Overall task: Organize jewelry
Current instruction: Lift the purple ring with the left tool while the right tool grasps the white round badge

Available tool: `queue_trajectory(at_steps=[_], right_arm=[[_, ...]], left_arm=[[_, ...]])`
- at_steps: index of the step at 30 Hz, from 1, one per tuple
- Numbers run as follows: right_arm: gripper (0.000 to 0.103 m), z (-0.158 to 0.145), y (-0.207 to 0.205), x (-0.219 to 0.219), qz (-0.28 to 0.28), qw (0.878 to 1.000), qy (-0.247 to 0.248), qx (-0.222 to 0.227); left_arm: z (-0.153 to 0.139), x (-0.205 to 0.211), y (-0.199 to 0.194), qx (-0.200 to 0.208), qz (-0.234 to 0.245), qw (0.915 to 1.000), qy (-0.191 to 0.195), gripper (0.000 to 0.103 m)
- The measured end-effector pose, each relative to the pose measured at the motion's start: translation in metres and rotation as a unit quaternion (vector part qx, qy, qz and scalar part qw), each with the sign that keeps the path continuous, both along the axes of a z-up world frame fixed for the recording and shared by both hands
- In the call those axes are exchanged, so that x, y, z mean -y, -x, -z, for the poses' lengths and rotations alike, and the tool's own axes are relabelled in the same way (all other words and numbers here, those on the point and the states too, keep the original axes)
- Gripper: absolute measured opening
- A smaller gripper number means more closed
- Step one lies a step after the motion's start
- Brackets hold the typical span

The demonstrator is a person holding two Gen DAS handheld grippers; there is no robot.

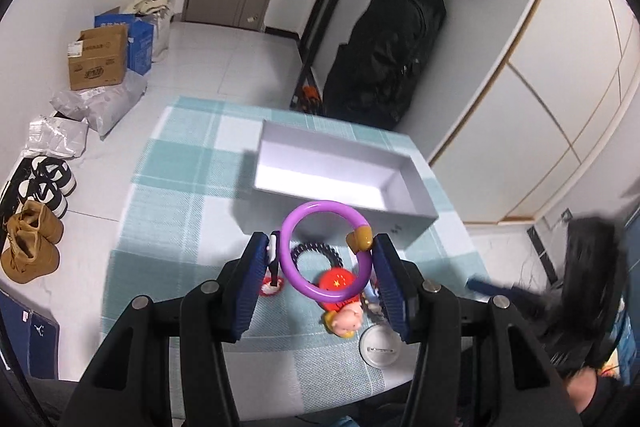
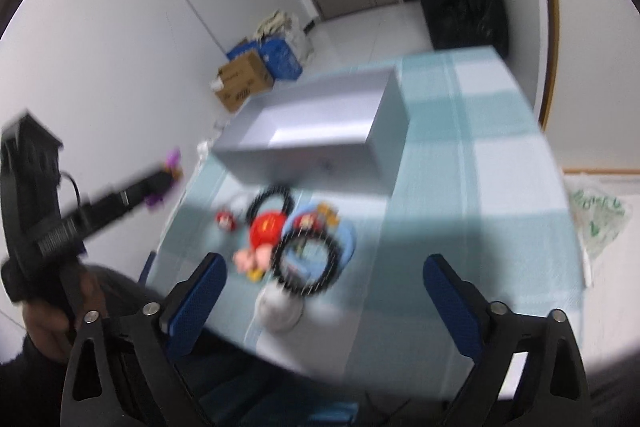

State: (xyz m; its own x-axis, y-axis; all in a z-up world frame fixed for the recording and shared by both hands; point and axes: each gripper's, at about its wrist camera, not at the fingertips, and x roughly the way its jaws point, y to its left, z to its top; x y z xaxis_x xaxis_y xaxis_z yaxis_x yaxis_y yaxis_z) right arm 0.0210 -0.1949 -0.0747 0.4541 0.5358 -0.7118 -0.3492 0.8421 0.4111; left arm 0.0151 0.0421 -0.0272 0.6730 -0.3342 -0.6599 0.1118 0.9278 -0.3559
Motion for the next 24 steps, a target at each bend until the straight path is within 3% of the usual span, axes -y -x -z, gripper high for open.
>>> queue_trajectory(at_steps=[6, 9, 16, 21, 24], right_arm=[[0.094, 0.004, 0.026, -0.028, -0.021, 0.999, 0.048, 0.006], [0.079, 0.005, 0.033, -0.049, -0.039, 0.995, 0.089, 0.027], [0.069, 0.025, 0.030, -0.074, -0.054, 0.988, 0.143, 0.014], [0.065, 0.030, 0.031, -0.089, -0.039, 0.980, 0.190, 0.038], [0.050, 0.031, 0.033, -0.097, -0.040, 0.979, 0.196, 0.049]], left_arm=[[-0.005, -0.012, 0.000, 0.011, -0.012, 0.9998, 0.015, 0.048], [-0.007, -0.019, 0.002, 0.014, -0.014, 0.9995, 0.023, 0.048], [-0.010, -0.027, 0.005, 0.017, -0.016, 0.9990, 0.039, 0.048], [-0.010, -0.028, 0.008, 0.018, -0.013, 0.9990, 0.038, 0.048], [-0.010, -0.029, 0.009, 0.019, -0.011, 0.9991, 0.036, 0.048]])
